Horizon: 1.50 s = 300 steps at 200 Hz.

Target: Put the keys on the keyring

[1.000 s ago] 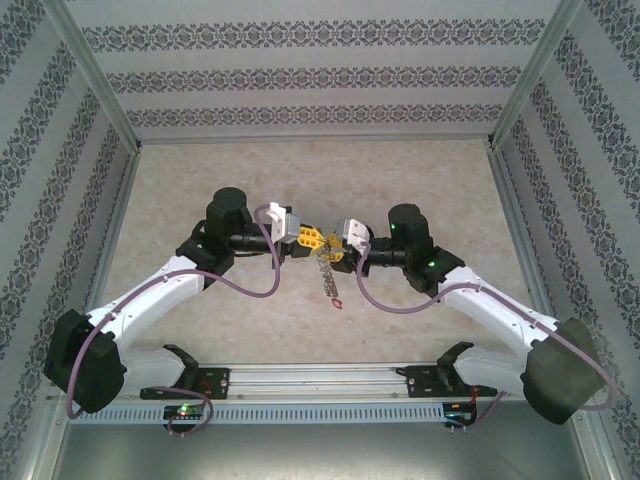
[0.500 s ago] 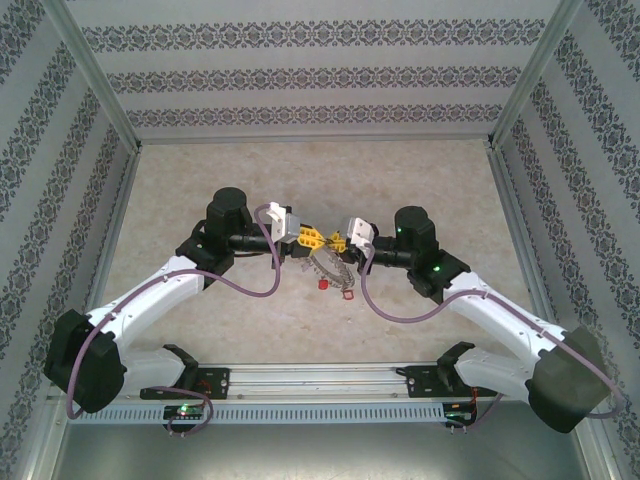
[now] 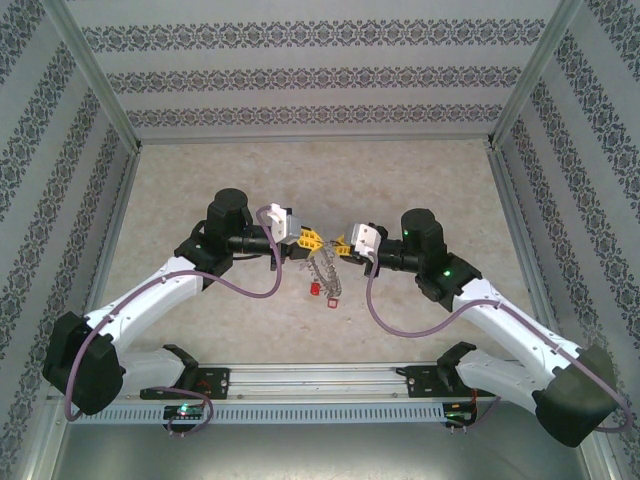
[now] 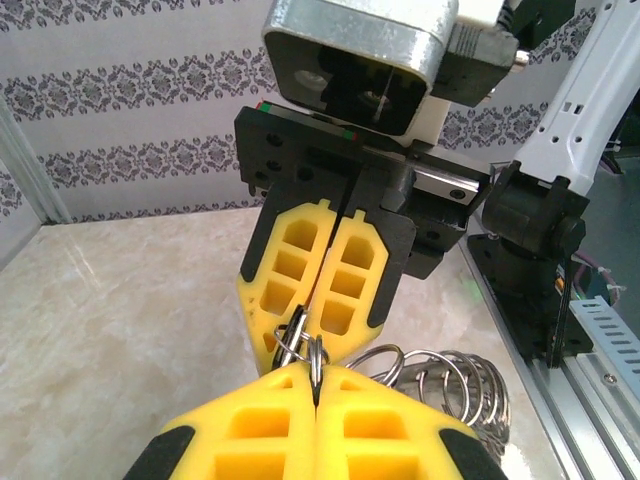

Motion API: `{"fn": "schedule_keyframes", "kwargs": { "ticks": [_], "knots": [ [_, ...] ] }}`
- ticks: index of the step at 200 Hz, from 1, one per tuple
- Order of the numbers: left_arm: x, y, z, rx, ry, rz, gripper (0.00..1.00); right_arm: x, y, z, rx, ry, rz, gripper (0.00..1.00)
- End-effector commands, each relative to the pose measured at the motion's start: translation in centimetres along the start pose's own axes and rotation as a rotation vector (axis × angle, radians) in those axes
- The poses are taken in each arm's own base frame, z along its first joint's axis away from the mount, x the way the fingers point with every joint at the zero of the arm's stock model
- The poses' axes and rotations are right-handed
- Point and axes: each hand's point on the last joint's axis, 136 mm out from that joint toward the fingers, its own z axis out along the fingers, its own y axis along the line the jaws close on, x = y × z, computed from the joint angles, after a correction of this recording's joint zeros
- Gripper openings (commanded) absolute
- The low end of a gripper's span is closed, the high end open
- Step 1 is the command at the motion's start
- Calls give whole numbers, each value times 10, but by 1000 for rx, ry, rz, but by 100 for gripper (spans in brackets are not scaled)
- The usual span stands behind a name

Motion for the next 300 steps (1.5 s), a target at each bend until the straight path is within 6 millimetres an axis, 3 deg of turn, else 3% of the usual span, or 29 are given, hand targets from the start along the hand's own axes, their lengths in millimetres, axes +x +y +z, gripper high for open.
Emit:
{"fn": "schedule_keyframes", "kwargs": {
  "ticks": [1, 113, 159, 190, 210, 248, 257, 260, 262, 265, 300],
  "knots": [
    [-22, 4, -5, -21, -29, 67, 0, -14, 1, -4, -15, -6, -51, 0],
    [-4, 6, 0, -2, 26, 40, 0, -45, -15, -10, 6, 35, -138, 0],
    [3, 13, 2, -31, 44, 23, 0, -54, -22, -14, 35, 125, -248, 0],
    [7, 19, 4, -55, 46, -3, 1, -47, -25, -13, 60, 274, -369, 0],
    [12, 22, 5, -71, 57, -16, 9, -43, -30, -13, 98, 356, -474, 0],
    [20, 36, -7, -220, 108, -23, 37, -37, -56, -23, 182, 538, -700, 0],
    [21, 44, -13, -283, 114, -27, 57, -36, -64, -24, 203, 605, -795, 0],
    [21, 46, -14, -302, 117, -31, 73, -36, -67, -24, 212, 630, -827, 0],
    [22, 46, -15, -311, 118, -33, 92, -36, -69, -24, 217, 648, -854, 0],
    [21, 48, -17, -326, 117, -30, 100, -36, -72, -24, 224, 671, -891, 0],
    [25, 71, -45, -578, 110, -44, 99, -45, -103, -23, 250, 872, -1185, 0]
  ]
}}
